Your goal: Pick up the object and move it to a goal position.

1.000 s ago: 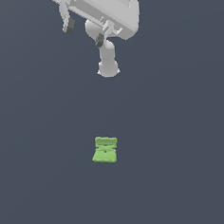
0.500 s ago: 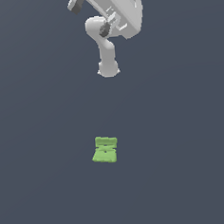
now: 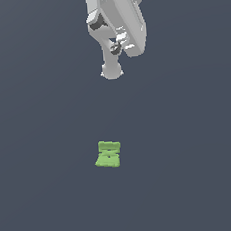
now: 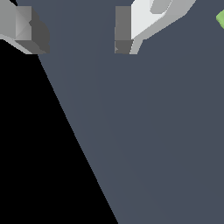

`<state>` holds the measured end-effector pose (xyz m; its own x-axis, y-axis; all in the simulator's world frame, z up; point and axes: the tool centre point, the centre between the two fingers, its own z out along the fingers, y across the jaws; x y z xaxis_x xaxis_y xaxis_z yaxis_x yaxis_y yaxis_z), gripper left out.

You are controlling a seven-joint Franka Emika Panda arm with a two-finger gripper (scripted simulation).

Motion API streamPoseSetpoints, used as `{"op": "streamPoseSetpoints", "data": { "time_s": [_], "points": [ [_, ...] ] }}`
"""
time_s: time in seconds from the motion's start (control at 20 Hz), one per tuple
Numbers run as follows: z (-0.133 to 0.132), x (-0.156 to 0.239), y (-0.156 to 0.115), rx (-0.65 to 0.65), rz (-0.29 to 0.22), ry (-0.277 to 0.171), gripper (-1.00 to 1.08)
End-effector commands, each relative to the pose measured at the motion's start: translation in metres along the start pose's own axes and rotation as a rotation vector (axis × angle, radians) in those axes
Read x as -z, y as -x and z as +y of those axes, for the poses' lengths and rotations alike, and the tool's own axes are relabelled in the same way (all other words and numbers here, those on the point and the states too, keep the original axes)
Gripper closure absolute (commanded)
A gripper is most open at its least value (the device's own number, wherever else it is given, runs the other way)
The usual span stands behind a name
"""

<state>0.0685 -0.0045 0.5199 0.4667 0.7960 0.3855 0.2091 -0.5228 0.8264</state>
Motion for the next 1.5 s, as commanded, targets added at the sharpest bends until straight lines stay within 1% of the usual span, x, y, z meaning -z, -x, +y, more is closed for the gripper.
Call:
{"op": "streamPoseSetpoints", "data": {
  "time_s": [0.0,0.2,0.35,0.5,0.7,1.05,1.25,1.45],
  "points": [
    [-0.011,-0.007,0.001,0.056,0.001,0.006,-0.20],
    [-0.032,-0.022,0.006,0.143,0.000,0.004,-0.20],
    [-0.050,-0.035,0.012,0.206,-0.004,-0.006,-0.20],
    [-0.070,-0.050,0.022,0.266,-0.008,-0.024,-0.20],
    [-0.100,-0.070,0.039,0.341,-0.014,-0.059,-0.20],
    [-0.159,-0.106,0.082,0.453,-0.024,-0.150,-0.20],
    [-0.196,-0.124,0.112,0.502,-0.027,-0.216,-0.20],
    [-0.234,-0.138,0.146,0.538,-0.027,-0.292,-0.20]
  ]
}}
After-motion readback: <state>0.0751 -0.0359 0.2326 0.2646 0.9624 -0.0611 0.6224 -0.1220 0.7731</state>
